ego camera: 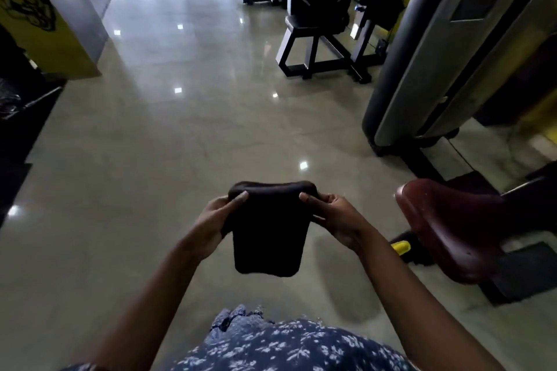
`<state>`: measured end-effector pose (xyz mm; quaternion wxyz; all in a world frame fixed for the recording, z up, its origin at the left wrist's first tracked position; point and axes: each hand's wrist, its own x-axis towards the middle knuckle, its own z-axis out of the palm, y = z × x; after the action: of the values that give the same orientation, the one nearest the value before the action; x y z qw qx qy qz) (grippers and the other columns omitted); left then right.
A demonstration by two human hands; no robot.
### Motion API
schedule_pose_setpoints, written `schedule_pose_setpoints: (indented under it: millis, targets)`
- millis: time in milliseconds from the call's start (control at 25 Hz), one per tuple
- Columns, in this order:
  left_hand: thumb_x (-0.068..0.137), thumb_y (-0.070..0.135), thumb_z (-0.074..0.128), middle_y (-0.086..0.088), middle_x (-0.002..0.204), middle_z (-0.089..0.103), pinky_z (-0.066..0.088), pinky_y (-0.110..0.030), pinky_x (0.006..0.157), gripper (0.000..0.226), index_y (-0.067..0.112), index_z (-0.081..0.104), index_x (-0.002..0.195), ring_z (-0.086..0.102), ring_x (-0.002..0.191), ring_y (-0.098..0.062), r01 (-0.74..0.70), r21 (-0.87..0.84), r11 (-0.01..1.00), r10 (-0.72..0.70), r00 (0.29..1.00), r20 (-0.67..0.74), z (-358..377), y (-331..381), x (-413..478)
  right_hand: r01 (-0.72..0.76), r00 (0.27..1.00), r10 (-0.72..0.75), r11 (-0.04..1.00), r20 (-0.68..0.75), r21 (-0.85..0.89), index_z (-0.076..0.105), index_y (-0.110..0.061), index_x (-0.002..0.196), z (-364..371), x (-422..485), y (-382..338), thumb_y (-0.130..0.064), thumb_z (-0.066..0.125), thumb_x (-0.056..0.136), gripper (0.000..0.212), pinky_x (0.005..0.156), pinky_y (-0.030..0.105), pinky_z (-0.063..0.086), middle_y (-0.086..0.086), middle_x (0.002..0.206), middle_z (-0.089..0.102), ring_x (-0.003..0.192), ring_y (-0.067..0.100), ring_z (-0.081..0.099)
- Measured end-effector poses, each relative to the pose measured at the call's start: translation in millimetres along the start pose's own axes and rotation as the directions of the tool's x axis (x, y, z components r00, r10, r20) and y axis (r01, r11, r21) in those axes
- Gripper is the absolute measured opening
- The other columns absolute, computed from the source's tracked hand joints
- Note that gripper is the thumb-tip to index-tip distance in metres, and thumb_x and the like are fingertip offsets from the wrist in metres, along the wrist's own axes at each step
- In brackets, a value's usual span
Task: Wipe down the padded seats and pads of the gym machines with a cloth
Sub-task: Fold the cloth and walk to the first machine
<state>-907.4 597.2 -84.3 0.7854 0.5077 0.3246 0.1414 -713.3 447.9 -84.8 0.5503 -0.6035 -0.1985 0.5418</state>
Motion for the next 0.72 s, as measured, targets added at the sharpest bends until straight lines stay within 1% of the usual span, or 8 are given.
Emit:
schedule_pose_setpoints:
  millis: [40,80,160,200,280,400,520,720]
  targets:
    - [0.087,0.049,0.052,-0.004,0.092,0.071,0.050,-0.021,0.069,0.044,0.017,0.066,0.113,0.065,0.082,-0.016,0.034,-0.071,0.997,-0.030,0.998,0.055,-4,8,5,-0.027,0.999,0.027,1.000,0.043,0.004,0.067,-0.019,0.109,2,5,-6,-0.029,0.068,0.078,0.033,0.085,0.023,0.046,-0.009,0.098,0.070,0.092,0.002,0.063]
    - [0.085,0.059,0.047,-0.002,0.082,0.070,0.047,-0.022,0.065,0.050,0.021,0.066,0.112,0.063,0.074,-0.014,0.089,-0.028,0.996,-0.086,0.993,0.080,-10,7,10,-0.068,0.996,0.073,0.992,0.048,-0.108,0.066,-0.021,0.112,8,9,-2,-0.029,0.068,0.081,0.033,0.084,0.021,0.045,-0.011,0.102,0.069,0.093,-0.002,0.061]
    - [0.071,0.069,0.061,0.002,0.063,0.059,0.037,-0.021,0.057,0.062,0.015,0.069,0.100,0.052,0.063,-0.014,0.155,0.238,0.959,-0.173,0.983,0.056,-17,-6,15,-0.084,0.996,0.075,0.959,-0.044,-0.269,0.071,-0.014,0.108,23,20,19,-0.026,0.070,0.082,0.029,0.082,0.021,0.040,-0.005,0.098,0.070,0.087,-0.001,0.060]
    - [0.071,0.064,0.066,0.004,0.063,0.061,0.039,-0.019,0.057,0.061,0.009,0.069,0.099,0.053,0.064,-0.013,0.164,0.296,0.941,-0.177,0.984,0.017,-21,-9,20,-0.082,0.991,0.053,0.965,-0.122,-0.251,0.073,-0.010,0.101,30,23,23,-0.024,0.071,0.081,0.024,0.082,0.022,0.040,-0.002,0.089,0.070,0.082,0.002,0.060]
    - [0.088,0.042,0.057,0.008,0.066,0.066,0.044,-0.017,0.060,0.043,0.004,0.068,0.104,0.059,0.064,-0.006,0.148,0.226,0.963,-0.146,0.989,-0.026,-25,-1,34,-0.020,0.971,0.007,0.998,-0.240,-0.052,0.072,-0.008,0.091,38,28,16,-0.019,0.068,0.083,0.014,0.074,0.021,0.045,-0.004,0.073,0.069,0.073,0.006,0.061]
    - [0.095,0.035,0.048,0.006,0.078,0.069,0.049,-0.019,0.061,0.031,0.014,0.069,0.104,0.063,0.067,-0.006,0.103,0.055,0.993,-0.107,0.991,0.085,-16,26,54,0.083,0.984,-0.052,0.980,-0.170,0.179,0.067,-0.011,0.107,31,31,0,-0.024,0.064,0.084,0.027,0.064,0.016,0.050,-0.004,0.087,0.071,0.082,0.010,0.066]
    - [0.088,0.025,0.063,0.000,0.076,0.064,0.048,-0.014,0.054,0.025,0.004,0.066,0.100,0.062,0.059,-0.001,0.180,0.281,0.943,-0.196,0.980,0.030,-8,8,64,-0.002,0.962,0.012,0.999,-0.271,0.036,0.065,0.000,0.110,27,33,12,-0.014,0.067,0.084,0.029,0.065,0.015,0.052,0.006,0.091,0.070,0.080,0.015,0.065]
    - [0.087,0.029,0.064,-0.001,0.059,0.050,0.047,-0.019,0.048,0.028,0.005,0.062,0.074,0.051,0.051,-0.009,0.268,0.362,0.893,-0.216,0.960,-0.178,3,3,117,-0.017,0.870,0.032,0.999,-0.491,0.035,0.067,0.005,0.103,-5,53,2,-0.019,0.074,0.079,0.035,0.061,0.019,0.051,0.011,0.089,0.070,0.073,0.015,0.064]
